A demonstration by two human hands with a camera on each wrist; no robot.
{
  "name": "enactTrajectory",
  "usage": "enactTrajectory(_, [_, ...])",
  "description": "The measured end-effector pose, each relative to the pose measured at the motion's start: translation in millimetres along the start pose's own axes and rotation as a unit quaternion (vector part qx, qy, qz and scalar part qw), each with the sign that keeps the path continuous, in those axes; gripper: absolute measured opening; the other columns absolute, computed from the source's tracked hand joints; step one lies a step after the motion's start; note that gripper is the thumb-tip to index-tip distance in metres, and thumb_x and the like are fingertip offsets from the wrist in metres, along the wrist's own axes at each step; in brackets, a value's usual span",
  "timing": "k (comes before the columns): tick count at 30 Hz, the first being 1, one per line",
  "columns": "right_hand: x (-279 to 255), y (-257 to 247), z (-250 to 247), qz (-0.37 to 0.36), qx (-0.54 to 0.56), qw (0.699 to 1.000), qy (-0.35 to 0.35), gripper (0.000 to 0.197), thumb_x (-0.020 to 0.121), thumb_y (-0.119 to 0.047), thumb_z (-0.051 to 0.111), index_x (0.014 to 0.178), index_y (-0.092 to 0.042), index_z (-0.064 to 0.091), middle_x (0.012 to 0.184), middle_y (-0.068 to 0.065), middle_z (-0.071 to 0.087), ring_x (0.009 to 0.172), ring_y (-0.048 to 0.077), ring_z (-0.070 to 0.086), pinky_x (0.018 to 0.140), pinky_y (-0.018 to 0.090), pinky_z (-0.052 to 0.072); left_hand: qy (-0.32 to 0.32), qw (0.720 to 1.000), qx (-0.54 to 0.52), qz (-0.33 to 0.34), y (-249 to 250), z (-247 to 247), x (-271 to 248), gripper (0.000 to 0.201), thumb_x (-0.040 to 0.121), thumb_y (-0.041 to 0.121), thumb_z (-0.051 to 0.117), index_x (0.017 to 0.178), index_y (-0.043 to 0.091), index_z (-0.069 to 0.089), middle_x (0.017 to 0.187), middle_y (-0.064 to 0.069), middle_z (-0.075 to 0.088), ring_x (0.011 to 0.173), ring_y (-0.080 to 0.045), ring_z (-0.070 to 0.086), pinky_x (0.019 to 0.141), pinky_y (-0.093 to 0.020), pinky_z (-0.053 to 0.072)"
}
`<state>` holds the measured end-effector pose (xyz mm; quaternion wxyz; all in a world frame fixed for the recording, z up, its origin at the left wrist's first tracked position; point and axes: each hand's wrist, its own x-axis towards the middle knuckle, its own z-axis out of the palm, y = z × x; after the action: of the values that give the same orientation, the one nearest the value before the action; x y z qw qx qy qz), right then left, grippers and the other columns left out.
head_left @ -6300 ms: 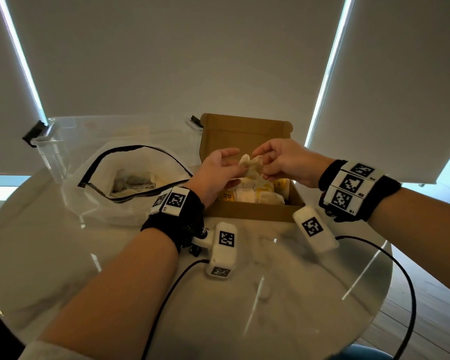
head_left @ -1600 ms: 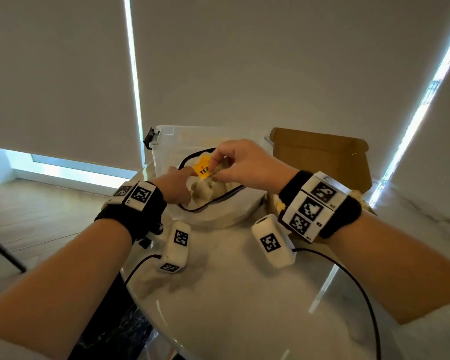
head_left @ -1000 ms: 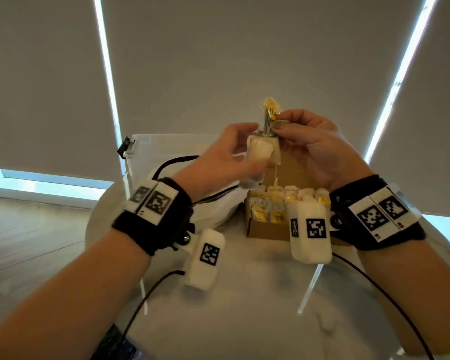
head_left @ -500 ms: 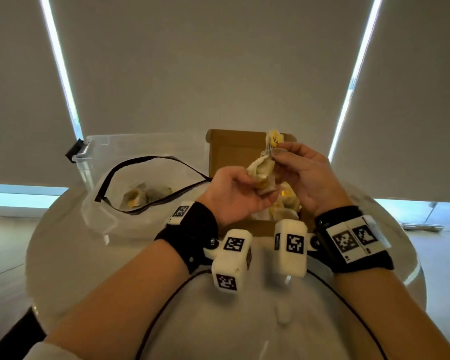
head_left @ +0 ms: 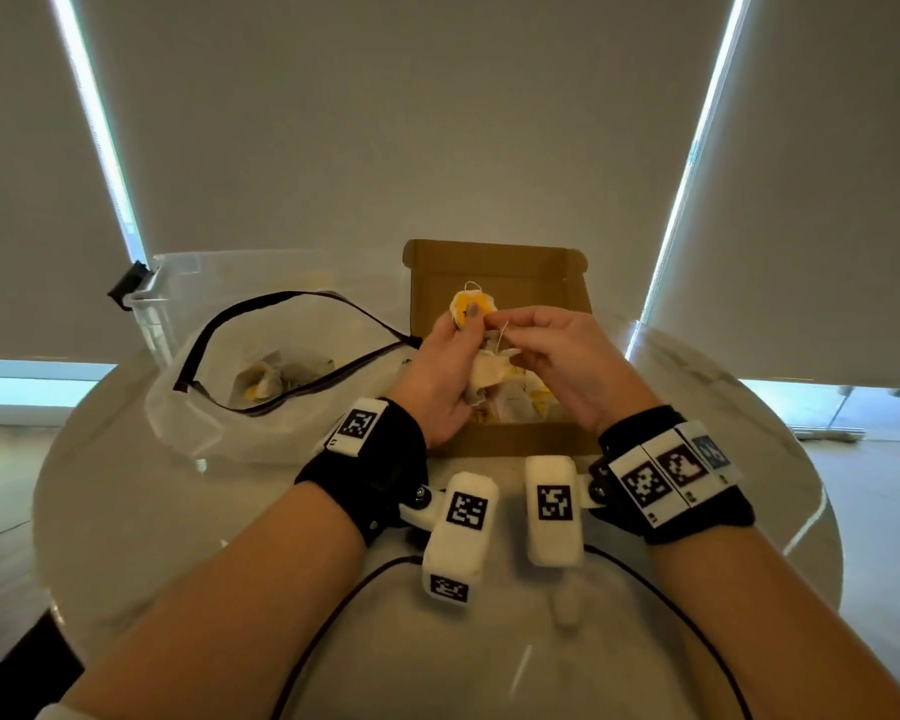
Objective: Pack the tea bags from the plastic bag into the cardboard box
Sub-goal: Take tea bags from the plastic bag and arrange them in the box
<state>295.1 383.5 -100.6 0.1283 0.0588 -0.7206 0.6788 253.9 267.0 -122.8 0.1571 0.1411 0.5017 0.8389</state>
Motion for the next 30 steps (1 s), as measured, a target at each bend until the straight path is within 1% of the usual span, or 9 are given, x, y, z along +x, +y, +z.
enactTrajectory(4, [3.5,1.3,-0.4,-0.005,-0.033,0.998,0.059,0.014,0.09,-0.001,0.056,0.09,-0.013,0.063,0.094,0.005,0.064,0.079,0.012,0.063,0.062,0.02,0.051,-0.002,0.998,0.06,0.025,-1.8,-7.1,-2.4,0.032,0.097,0.025,0.049,0.125,0.012,0.051,0.115,-0.018,0.063,0.092,-0.028,0.065,0.066,-0.035,0.058])
enactTrajectory(6, [4.1,1.8,-1.7,0.003,-0.031,0.997,0.069,0.006,0.09,-0.014,0.06,0.094,-0.017,0.061,0.1,0.006,0.063,0.084,0.016,0.062,0.062,0.024,0.051,-0.014,0.995,0.09,0.035,-3.3,-9.1,-2.1,0.027,0.094,0.02,0.054,0.12,0.011,0.053,0.111,-0.016,0.065,0.091,-0.026,0.065,0.073,-0.037,0.057])
enactTrajectory(9, [2.2,3.5,-4.8,0.0,-0.058,0.997,0.058,0.017,0.086,-0.035,0.064,0.096,-0.022,0.064,0.098,0.0,0.066,0.087,0.013,0.061,0.067,0.027,0.049,-0.027,0.989,0.137,0.053,-3.9,-10.3,-4.8,0.026,0.09,0.012,0.06,0.115,0.01,0.057,0.099,-0.01,0.067,0.083,-0.019,0.066,0.073,-0.032,0.057])
enactTrajectory(14, [-0.6,3.7,-5.3,-0.018,-0.083,0.995,0.049,0.009,0.08,-0.013,0.071,0.087,-0.012,0.066,0.088,0.003,0.07,0.078,0.011,0.066,0.063,0.022,0.054,-0.052,0.978,0.195,0.062,-5.4,-9.2,-7.8,0.038,0.081,0.006,0.069,0.116,0.01,0.058,0.104,-0.009,0.068,0.092,-0.018,0.066,0.083,-0.032,0.056])
enactTrajectory(20, [2.6,2.9,-16.7,0.008,-0.039,0.998,0.053,0.014,0.079,-0.002,0.068,0.088,-0.012,0.064,0.082,0.004,0.068,0.072,0.013,0.065,0.064,0.021,0.056,-0.024,0.998,0.055,0.017,-4.0,-7.8,-4.5,0.022,0.093,0.019,0.056,0.112,0.009,0.054,0.087,-0.008,0.067,0.071,-0.017,0.067,0.065,-0.032,0.059])
enactTrajectory(23, [2.3,2.6,-23.0,0.018,-0.05,0.998,0.041,0.024,0.078,0.004,0.068,0.097,-0.011,0.065,0.087,0.003,0.069,0.077,0.012,0.066,0.066,0.021,0.057,0.021,0.998,0.062,0.007,-1.8,-8.5,-4.7,0.007,0.094,0.022,0.055,0.096,0.015,0.053,0.078,-0.003,0.065,0.066,-0.015,0.066,0.059,-0.033,0.059])
enactTrajectory(26, [1.1,0.7,-27.1,0.021,-0.055,0.998,0.039,0.028,0.078,0.008,0.065,0.095,-0.014,0.065,0.089,0.002,0.069,0.08,0.012,0.067,0.061,0.018,0.056,0.042,0.995,0.095,0.005,-0.2,-7.8,-4.4,0.008,0.096,0.021,0.052,0.101,0.02,0.058,0.098,-0.012,0.063,0.096,-0.03,0.065,0.084,-0.047,0.055])
enactTrajectory(27, [1.1,0.7,-27.7,0.019,-0.056,0.998,0.039,0.029,0.077,0.009,0.065,0.093,-0.015,0.064,0.09,0.003,0.069,0.081,0.013,0.067,0.062,0.018,0.056,0.036,0.992,0.119,0.008,0.0,-6.8,-5.1,0.011,0.096,0.02,0.051,0.103,0.021,0.06,0.102,-0.014,0.062,0.101,-0.032,0.063,0.087,-0.047,0.052])
enactTrajectory(30, [0.6,1.1,-26.4,0.013,-0.043,0.998,0.04,0.028,0.077,0.011,0.064,0.093,-0.012,0.065,0.087,0.004,0.068,0.076,0.011,0.067,0.061,0.018,0.056,-0.003,0.983,0.182,0.013,-1.4,-4.8,-8.7,0.013,0.094,0.026,0.055,0.1,0.018,0.063,0.092,-0.007,0.069,0.088,-0.021,0.066,0.076,-0.036,0.056])
